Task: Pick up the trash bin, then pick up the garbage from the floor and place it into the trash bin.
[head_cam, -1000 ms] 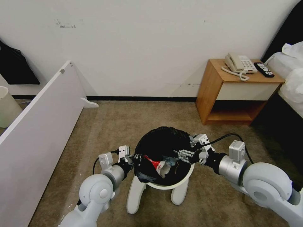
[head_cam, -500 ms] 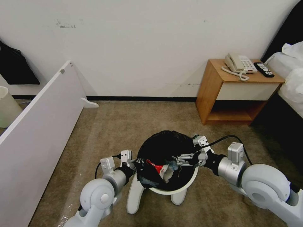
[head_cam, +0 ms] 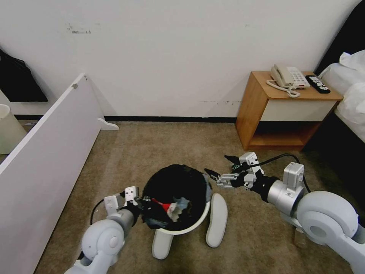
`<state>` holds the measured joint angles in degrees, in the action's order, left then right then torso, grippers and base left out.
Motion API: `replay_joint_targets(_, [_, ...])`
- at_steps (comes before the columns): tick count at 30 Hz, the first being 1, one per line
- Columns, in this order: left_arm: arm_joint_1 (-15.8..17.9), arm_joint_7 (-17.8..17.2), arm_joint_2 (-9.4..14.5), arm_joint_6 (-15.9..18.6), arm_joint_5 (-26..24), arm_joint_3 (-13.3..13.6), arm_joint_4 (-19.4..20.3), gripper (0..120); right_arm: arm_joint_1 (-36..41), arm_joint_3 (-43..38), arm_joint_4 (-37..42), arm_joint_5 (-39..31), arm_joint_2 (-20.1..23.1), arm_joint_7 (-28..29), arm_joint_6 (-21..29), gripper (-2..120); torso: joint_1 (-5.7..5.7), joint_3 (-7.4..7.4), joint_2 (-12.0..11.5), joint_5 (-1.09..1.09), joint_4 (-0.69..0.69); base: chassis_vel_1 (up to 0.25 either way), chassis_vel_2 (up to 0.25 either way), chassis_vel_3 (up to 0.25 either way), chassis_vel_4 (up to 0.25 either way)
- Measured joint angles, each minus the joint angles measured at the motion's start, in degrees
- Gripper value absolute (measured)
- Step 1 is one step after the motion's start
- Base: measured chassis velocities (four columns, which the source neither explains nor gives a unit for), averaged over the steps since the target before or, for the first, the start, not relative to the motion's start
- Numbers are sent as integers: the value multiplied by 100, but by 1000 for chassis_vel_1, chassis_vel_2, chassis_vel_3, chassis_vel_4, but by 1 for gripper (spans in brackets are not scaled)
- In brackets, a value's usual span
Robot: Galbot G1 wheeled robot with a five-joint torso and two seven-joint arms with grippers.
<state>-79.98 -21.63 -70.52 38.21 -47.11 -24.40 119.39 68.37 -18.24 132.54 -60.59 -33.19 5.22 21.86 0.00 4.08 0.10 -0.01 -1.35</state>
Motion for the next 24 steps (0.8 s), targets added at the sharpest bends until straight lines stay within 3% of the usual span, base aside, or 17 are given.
replay_joint_targets(9, [-213, -129, 79, -114, -7, -361, 56, 1, -73, -28, -53, -456, -368, 632, -58, 100, 0, 0, -1, -1, 0, 0, 0, 0, 0])
replay_joint_targets(12, [-264, -182, 64, -143, -42, -562, 86, 1, -59, 87, -270, -641, -716, 1073, 19, 100, 0, 0, -1, 0, 0, 0, 0, 0, 0])
replay_joint_targets(24, [-318, -200, -21, -191, -62, -673, 177, 1, -115, 756, -1400, -265, -1556, 1642, 302, 100, 0, 1, -1, 0, -1, 0, 0, 0, 0])
